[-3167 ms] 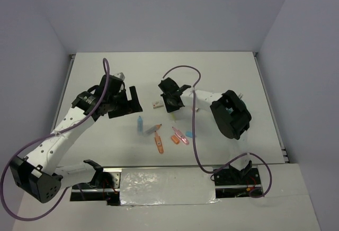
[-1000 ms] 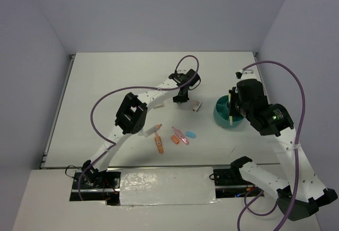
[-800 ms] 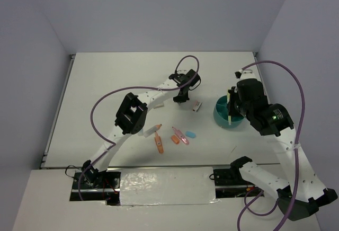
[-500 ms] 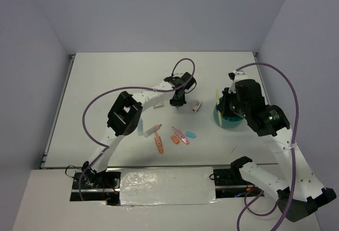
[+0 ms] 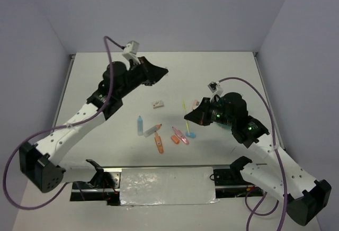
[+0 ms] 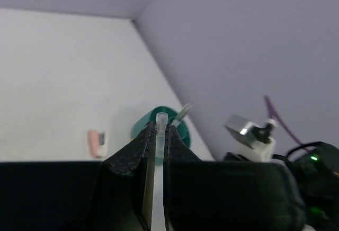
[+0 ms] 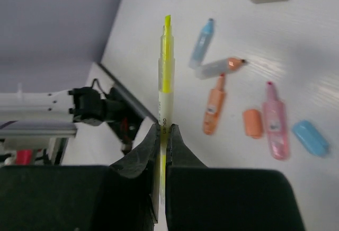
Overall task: Sort the stationery into containers
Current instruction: Close the pen cap on the pen.
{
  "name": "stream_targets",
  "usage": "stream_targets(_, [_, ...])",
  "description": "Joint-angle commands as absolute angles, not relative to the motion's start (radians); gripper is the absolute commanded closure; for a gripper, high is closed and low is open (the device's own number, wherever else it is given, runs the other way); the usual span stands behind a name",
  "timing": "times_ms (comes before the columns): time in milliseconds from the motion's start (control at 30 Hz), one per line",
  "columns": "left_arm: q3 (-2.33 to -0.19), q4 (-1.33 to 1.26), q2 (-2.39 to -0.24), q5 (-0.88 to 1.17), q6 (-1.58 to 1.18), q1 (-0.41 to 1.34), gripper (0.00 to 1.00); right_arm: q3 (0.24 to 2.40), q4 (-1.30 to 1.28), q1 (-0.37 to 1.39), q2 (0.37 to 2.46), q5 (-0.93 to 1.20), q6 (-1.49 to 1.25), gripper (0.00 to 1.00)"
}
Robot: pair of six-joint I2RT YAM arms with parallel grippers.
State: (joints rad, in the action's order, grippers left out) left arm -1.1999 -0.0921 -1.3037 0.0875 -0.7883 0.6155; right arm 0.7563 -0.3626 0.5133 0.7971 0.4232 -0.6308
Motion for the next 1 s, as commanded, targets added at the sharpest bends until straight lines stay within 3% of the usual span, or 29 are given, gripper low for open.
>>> stream_targets(0, [-1.099,-0.331,-1.226,0.268,-0.833,0.592,1.00,0.746,-0.013,0.602,0.773,0.463,-0.759,1.00])
stream_targets(367, [-1.065,-0.238,-1.022,0.351,-0.859,0.560,1.00,0.894,0.008,0.758,0.910,0.379,-0.661,1.00])
stream_targets(967, [-1.029,-0.229,-0.982,0.333,-0.896,0.558,1.00,0.959,0.035,0.834,0.939,0.284,-0.634,1.00])
